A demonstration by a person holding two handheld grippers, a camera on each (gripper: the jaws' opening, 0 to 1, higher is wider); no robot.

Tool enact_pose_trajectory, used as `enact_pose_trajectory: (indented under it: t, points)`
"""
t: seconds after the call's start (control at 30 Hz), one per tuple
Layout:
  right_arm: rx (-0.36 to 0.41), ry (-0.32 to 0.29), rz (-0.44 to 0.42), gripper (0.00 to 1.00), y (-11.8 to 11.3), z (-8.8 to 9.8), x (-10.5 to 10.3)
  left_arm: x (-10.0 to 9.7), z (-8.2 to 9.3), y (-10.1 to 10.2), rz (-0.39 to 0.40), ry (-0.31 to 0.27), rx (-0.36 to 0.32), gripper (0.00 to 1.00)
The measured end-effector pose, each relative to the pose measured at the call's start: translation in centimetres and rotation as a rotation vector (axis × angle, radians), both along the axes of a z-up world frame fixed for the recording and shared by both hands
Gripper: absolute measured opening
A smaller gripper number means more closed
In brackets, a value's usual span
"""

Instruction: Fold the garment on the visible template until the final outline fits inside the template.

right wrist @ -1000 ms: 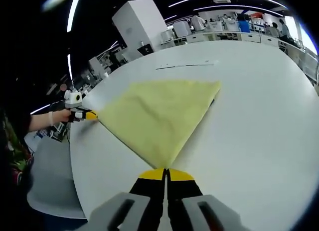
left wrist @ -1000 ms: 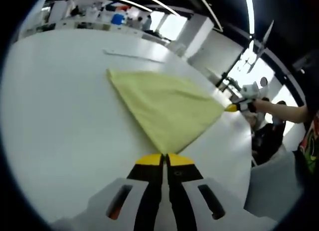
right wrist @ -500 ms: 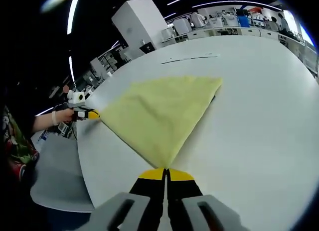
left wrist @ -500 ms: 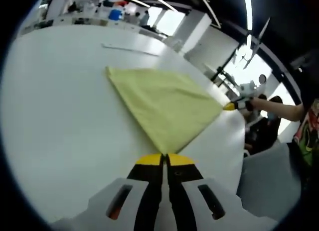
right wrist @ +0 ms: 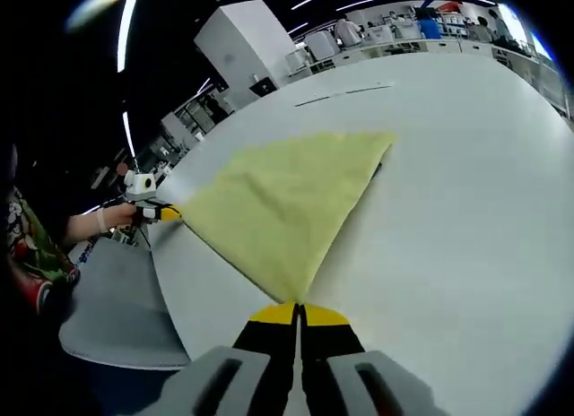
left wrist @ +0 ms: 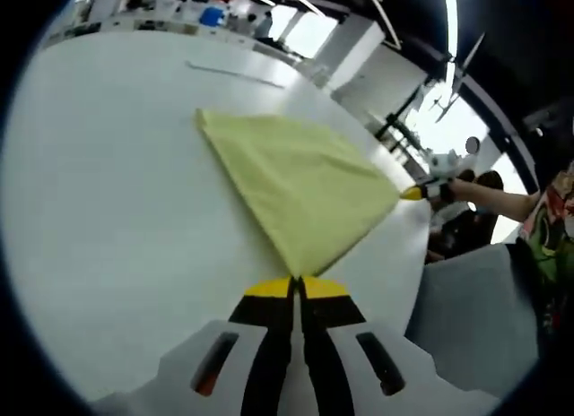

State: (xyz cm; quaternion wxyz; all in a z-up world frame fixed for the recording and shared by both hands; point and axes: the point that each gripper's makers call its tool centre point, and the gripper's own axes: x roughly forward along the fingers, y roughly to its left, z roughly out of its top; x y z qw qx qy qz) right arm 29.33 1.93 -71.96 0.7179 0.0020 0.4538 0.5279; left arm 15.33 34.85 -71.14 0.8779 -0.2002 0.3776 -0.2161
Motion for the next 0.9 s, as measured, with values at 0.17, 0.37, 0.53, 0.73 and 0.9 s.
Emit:
enact_pose_trajectory:
  t: [0.17, 0.37, 0.53, 0.73, 0.9]
  points:
    - [0.003, -0.031, 0.011, 0.00, 0.3, 0.0, 0.1, 0.2, 0.0, -0.1, -0.005, -0.011, 0.015, 0.00]
    - [0.037, -0.169, 0.020, 0.36, 0.1, 1.7, 1.1, 0.5, 0.9, 1.3, 0.019, -0.078, 0.061, 0.16]
    - [0.031, -0.232, 0.005, 0.54, -0.7, 2.5, 1.8, 0.7, 2.1, 2.6, 0.035, -0.129, 0.100, 0.38]
    - [-0.007, -0.310, -0.006, 0.80, -1.7, 2.7, 2.5, 1.1, 3.2, 2.6, 0.010, -0.188, 0.135, 0.63]
    - [-0.011, -0.349, -0.044, 0.99, -2.2, 3.1, 3.0, 1.4, 3.5, 2.5, 0.005, -0.208, 0.152, 0.86]
